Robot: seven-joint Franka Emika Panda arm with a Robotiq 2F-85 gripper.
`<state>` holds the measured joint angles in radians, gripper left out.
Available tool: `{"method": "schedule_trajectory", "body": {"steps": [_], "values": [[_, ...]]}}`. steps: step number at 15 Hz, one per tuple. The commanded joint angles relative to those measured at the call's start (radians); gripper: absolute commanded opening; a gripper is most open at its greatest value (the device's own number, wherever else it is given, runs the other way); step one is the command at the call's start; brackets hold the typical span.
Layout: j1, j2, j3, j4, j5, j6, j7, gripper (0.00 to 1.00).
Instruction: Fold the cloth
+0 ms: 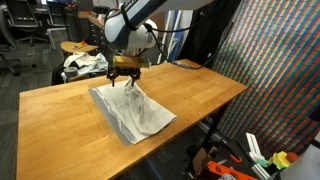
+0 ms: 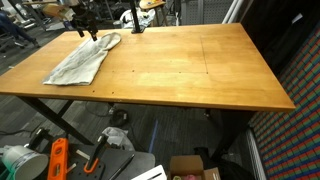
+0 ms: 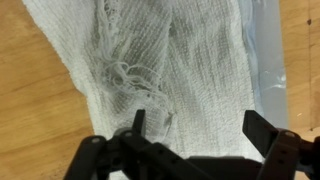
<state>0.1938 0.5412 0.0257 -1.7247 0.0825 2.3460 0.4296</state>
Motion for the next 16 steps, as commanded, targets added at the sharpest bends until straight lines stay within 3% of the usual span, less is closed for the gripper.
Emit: {"method": "schedule_trajectory", "body": {"steps": [1,2,3,5,8,13,16], "values": [[0.036,0.078,-0.048,0.111,-0.051,-0.030,0.095,1.00],[0.039,0.091,-0.055,0.128,-0.059,-0.034,0.108,0.98],[0.041,0.107,-0.063,0.146,-0.064,-0.035,0.119,0.73],[0.044,0.131,-0.076,0.174,-0.071,-0.038,0.136,0.68],[0.040,0.157,-0.087,0.209,-0.066,-0.049,0.148,0.42],[0.030,0.177,-0.093,0.256,-0.060,-0.095,0.155,0.05],[0.027,0.193,-0.095,0.281,-0.060,-0.118,0.160,0.01]]}}
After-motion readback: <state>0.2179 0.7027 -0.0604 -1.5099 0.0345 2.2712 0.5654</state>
